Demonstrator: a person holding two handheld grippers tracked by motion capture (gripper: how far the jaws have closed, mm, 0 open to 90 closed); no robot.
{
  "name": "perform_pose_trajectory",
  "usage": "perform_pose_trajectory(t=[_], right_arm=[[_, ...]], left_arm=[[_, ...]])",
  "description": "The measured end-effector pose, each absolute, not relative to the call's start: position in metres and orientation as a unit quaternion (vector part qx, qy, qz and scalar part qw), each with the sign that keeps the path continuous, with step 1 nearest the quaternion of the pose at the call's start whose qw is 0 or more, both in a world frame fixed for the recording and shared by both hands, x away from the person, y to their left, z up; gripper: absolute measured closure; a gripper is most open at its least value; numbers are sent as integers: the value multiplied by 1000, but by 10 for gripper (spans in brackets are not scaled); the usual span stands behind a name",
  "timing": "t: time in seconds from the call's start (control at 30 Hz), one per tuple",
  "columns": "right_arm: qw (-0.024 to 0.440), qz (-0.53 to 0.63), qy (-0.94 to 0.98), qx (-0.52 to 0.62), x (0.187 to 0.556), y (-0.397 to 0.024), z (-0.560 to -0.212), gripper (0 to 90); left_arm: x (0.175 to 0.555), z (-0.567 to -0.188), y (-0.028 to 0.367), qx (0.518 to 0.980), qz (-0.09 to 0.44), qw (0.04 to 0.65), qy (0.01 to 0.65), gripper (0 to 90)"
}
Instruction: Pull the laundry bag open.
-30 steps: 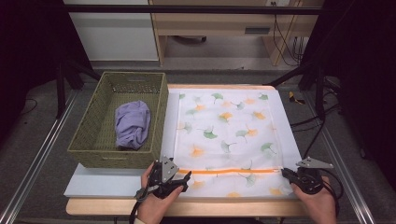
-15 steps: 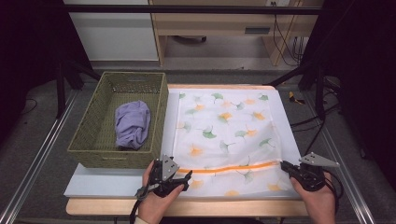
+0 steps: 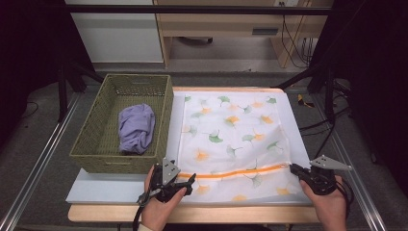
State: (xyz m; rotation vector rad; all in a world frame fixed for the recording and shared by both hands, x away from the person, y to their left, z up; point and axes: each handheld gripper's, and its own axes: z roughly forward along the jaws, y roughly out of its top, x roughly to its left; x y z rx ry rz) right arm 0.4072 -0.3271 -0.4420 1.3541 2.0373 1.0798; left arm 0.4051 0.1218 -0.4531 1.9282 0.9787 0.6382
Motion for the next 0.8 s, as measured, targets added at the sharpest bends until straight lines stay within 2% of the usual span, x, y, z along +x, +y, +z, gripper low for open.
perform_pose_trajectory(t=[0.13,0.2,0.23,0.37,0.8], right_arm=[[227,395,741,493,408,-327,-443,856],[227,400,738,494,408,-328,-443,856],[228,405,735,493,408,-328,-442,856],[231,409,736,487,409,-328,-442,856],[220,420,742,475,416,-329,-441,856]], left_arm=[[402,-450,119,774,256,434,384,196],[400,-449,117,774,253,440,379,231],[397,-446,113,775,256,444,370,277],[394,-443,106,772,243,463,361,340],[415,-434,63,791,206,472,330,448]])
